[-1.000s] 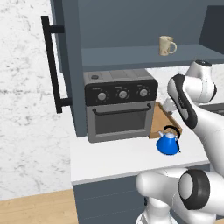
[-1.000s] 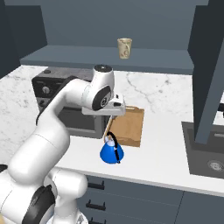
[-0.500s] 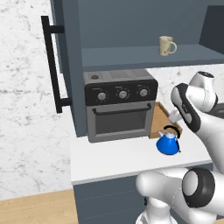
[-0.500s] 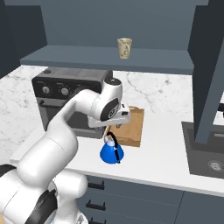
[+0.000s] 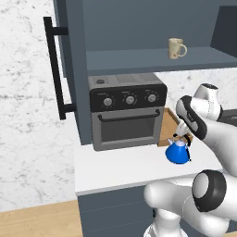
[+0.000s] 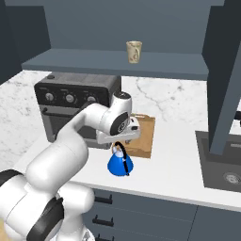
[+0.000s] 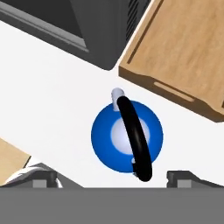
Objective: Pick the kettle from the counter and place it on the tray. Then pick the mug from the cabinet and place it on the tray. Then close the cabinet doors.
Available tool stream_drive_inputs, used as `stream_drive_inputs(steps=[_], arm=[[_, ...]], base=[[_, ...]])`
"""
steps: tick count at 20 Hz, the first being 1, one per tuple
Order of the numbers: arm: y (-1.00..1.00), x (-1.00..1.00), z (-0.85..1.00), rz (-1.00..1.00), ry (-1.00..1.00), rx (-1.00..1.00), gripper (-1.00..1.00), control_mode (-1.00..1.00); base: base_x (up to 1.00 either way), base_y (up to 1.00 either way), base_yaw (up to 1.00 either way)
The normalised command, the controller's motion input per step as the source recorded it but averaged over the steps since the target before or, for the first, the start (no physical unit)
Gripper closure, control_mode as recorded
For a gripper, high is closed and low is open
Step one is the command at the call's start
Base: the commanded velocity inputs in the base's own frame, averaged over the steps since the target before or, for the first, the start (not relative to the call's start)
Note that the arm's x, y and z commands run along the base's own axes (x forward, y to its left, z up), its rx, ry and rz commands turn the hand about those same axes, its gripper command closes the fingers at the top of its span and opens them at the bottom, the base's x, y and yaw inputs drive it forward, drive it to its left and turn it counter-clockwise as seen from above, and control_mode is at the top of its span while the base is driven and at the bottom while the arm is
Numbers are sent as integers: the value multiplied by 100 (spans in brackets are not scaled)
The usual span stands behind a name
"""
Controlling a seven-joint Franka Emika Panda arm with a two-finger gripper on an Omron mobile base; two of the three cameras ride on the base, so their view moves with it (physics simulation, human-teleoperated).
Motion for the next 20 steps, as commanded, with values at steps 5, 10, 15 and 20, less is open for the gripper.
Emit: stream_drive_inputs(steps=[5, 10, 15, 20], arm=[[-3, 16, -46, 4, 0, -1, -100, -100], [-13, 18, -29, 3, 0, 0, -100, -100], [-11, 14, -13, 3, 0, 0, -100, -100], [0, 11, -15, 3, 1, 0, -100, -100]], base=[[0, 0, 0], [0, 0, 0], [0, 0, 0], [0, 0, 0]])
